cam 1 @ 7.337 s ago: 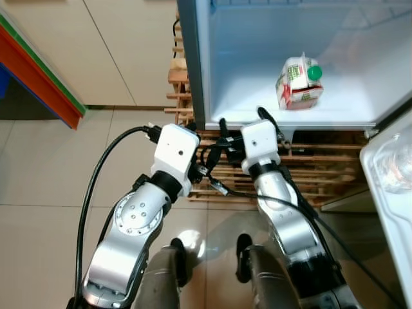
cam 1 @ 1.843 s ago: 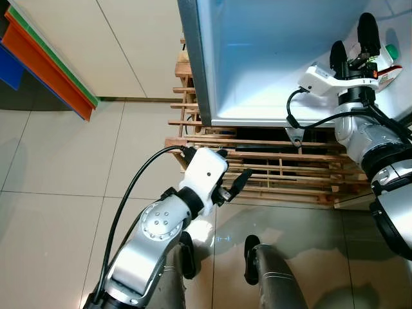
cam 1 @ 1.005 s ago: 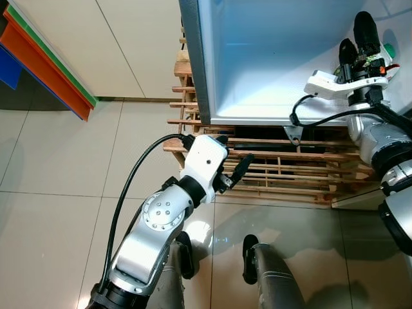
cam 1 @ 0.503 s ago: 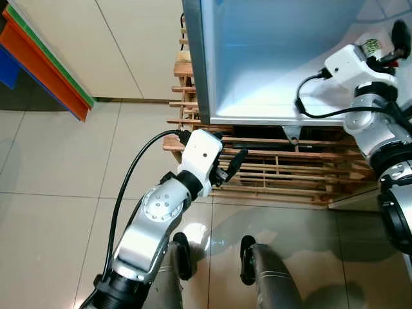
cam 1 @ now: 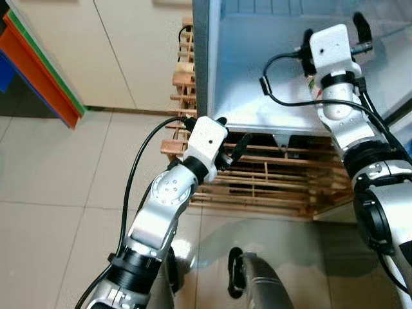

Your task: Restocking fridge

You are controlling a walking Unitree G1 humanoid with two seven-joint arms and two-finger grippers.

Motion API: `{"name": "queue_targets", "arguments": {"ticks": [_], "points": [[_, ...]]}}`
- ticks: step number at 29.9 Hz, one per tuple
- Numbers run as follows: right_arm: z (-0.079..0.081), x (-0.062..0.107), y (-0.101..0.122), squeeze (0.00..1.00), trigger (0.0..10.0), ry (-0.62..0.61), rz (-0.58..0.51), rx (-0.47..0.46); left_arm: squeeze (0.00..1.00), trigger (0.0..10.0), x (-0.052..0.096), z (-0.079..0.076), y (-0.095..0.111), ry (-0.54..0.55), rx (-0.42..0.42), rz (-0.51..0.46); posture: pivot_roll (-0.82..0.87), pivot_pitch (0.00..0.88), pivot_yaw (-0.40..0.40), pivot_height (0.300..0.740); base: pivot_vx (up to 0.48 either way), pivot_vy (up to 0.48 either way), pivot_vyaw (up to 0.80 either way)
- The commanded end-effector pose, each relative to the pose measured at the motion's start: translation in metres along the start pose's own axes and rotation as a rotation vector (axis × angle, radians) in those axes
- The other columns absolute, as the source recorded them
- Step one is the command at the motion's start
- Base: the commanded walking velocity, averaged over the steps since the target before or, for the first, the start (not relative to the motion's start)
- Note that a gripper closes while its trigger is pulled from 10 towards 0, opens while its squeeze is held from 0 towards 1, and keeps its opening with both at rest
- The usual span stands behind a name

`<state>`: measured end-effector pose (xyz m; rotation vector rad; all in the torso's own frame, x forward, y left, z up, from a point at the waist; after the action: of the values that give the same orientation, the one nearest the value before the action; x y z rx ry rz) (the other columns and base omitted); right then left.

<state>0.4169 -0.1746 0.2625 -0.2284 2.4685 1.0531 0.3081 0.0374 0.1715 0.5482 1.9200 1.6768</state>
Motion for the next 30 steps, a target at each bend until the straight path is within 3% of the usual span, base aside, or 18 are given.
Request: {"name": "queue_targets", "arguments": {"ticks": [1, 5, 9, 14, 17, 18, 19, 21, 23, 24, 25, 26, 30], "points": [[-0.006, -0.002, 0.002, 0.0, 10.0, -0.038, 0.023, -0.168, 0.0, 10.0, -0.002, 0.0, -0.001, 0.0, -0.009, -0.009, 0.04, 0.086, -0.064, 0.74, 0.0, 0.0, 0.0], [0.002, 0.005, -0.006, 0.0, 10.0, -0.021, 0.07, -0.242, 0.0, 10.0, -0.003, 0.004, -0.002, 0.005, -0.012, -0.01, 0.03, 0.071, -0.065, 0.74, 0.0, 0.0, 0.0], [0.016, 0.026, -0.026, 0.0, 10.0, -0.024, 0.164, -0.332, 0.0, 10.0, -0.002, 0.011, -0.004, 0.03, -0.018, -0.01, 0.01, 0.047, -0.065, 0.74, 0.0, 0.0, 0.0], [0.022, 0.045, -0.028, 0.0, 10.0, -0.024, 0.161, -0.378, 0.0, 10.0, -0.001, 0.019, -0.006, 0.075, -0.033, 0.002, 0.01, 0.033, -0.067, 0.74, 0.0, 0.0, 0.0], [0.028, 0.074, -0.027, 0.0, 10.0, 0.003, 0.175, -0.424, 0.0, 10.0, 0.004, 0.025, -0.007, 0.114, -0.028, -0.005, -0.02, 0.01, -0.06, 0.74, 0.0, 0.0, 0.0], [0.032, 0.096, -0.028, 0.0, 10.0, 0.049, 0.205, -0.459, 0.0, 10.0, 0.011, 0.031, -0.007, 0.156, -0.015, -0.014, -0.02, 0.0, -0.056, 0.74, 0.0, 0.0, 0.0], [0.032, 0.096, -0.028, 0.0, 10.0, 0.049, 0.205, -0.459, 0.0, 10.0, 0.011, 0.031, -0.007, 0.156, -0.015, -0.014, -0.02, 0.0, -0.056, 0.74, 0.0, 0.0, 0.0], [0.038, 0.128, -0.039, 0.0, 10.0, 0.116, 0.211, -0.421, 0.0, 10.0, 0.02, 0.047, -0.007, 0.262, 0.009, -0.033, -0.03, 0.0, -0.048, 0.74, 0.0, 0.0, 0.0], [0.039, 0.135, -0.042, 0.0, 10.0, 0.131, 0.212, -0.409, 0.0, 10.0, 0.022, 0.051, -0.007, 0.289, 0.02, -0.04, -0.03, 0.0, -0.048, 0.74, 0.0, 0.0, 0.0], [0.035, 0.161, -0.066, 0.0, 10.0, 0.12, 0.267, -0.339, 0.0, 10.0, 0.025, 0.07, -0.011, 0.371, 0.084, -0.024, -0.03, 0.0, -0.037, 0.74, 0.0, 0.0, 0.0], [0.035, 0.161, -0.066, 0.0, 10.0, 0.12, 0.267, -0.339, 0.0, 10.0, 0.025, 0.07, -0.011, 0.371, 0.084, -0.024, -0.03, 0.0, -0.037, 0.74, 0.0, 0.0, 0.0], [0.028, 0.183, -0.084, 0.0, 10.0, 0.106, 0.36, -0.301, 0.0, 10.0, 0.032, 0.086, -0.015, 0.426, 0.102, -0.011, -0.04, 0.0, -0.025, 0.74, 0.0, 0.0, 0.0], [0.023, 0.201, -0.09, 0.0, 10.0, 0.117, 0.397, -0.276, 0.0, 10.0, 0.046, 0.087, -0.025, 0.41, 0.037, 0.029, -0.04, 0.0, -0.014, 0.74, 0.0, 0.0, 0.0]]}}
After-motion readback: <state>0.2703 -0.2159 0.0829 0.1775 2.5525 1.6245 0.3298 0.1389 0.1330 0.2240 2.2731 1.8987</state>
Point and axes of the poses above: a point about 5 cm out from each wrist's last joint towards the gripper, its own x axis pointing back from the gripper into the wrist, its own y axis along the axis of the wrist's last joint, z = x × y, the point moved 1 cm from there along -x, pointing out of the wrist towards the gripper, and after that the axes turned 15 degrees about x, right-handed, at the moved point
